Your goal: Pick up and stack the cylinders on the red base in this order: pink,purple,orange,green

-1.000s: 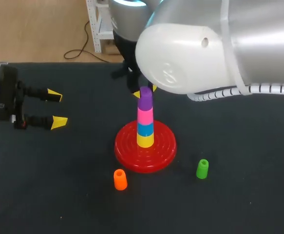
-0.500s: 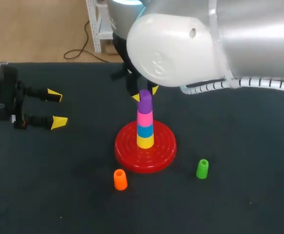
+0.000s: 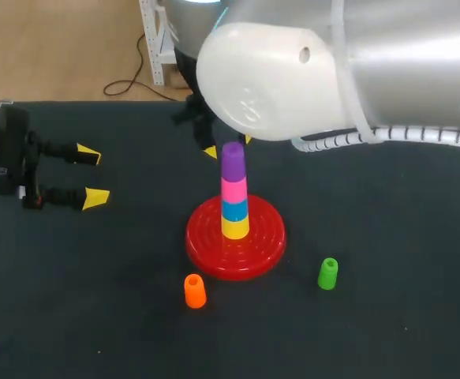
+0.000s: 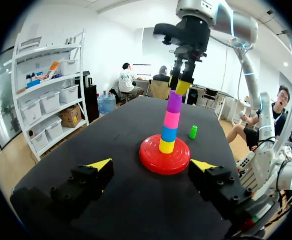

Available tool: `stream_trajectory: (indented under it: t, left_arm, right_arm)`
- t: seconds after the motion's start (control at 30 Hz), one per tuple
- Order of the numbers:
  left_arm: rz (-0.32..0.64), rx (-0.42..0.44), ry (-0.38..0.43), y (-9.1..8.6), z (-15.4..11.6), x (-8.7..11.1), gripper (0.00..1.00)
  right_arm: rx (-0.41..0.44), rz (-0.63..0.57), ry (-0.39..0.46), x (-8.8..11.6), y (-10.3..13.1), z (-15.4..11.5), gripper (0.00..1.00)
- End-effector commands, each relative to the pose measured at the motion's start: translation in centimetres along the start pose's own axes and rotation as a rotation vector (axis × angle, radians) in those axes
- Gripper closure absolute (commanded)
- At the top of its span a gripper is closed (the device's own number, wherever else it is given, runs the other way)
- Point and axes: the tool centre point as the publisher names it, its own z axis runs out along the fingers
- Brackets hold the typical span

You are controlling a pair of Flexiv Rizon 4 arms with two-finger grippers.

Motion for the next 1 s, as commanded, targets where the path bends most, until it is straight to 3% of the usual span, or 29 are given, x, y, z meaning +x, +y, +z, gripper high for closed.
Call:
stream_trajectory:
  t: [0.03,0.2,0.33,0.67,0.83,1.0]
  left_arm:
    - [0.002,-0.003,-0.003,0.0,0.0,0.1,0.0]
    - [0.002,-0.003,-0.003,0.0,0.0,0.1,0.0]
    - [0.002,-0.003,-0.003,0.0,0.0,0.1,0.0]
    - [0.002,-0.003,-0.003,0.0,0.0,0.1,0.0]
    - [0.002,-0.003,-0.003,0.0,0.0,0.1,0.0]
    - [0.002,-0.003,-0.003,0.0,0.0,0.1,0.0]
  right_arm:
    - [0.005,-0.02,-0.066,2.0,0.4,-2.4,0.0]
    - [-0.016,-0.068,-0.103,2.9,1.7,-4.7,0.0]
    - [-0.02,-0.13,-0.101,4.3,3.7,-4.4,0.0]
    - [-0.025,-0.274,0.011,7.8,8.6,1.7,0.0]
    - [-0.024,-0.294,0.084,8.3,9.6,5.1,0.0]
    - [-0.035,-0.317,0.103,8.6,10.3,7.1,0.0]
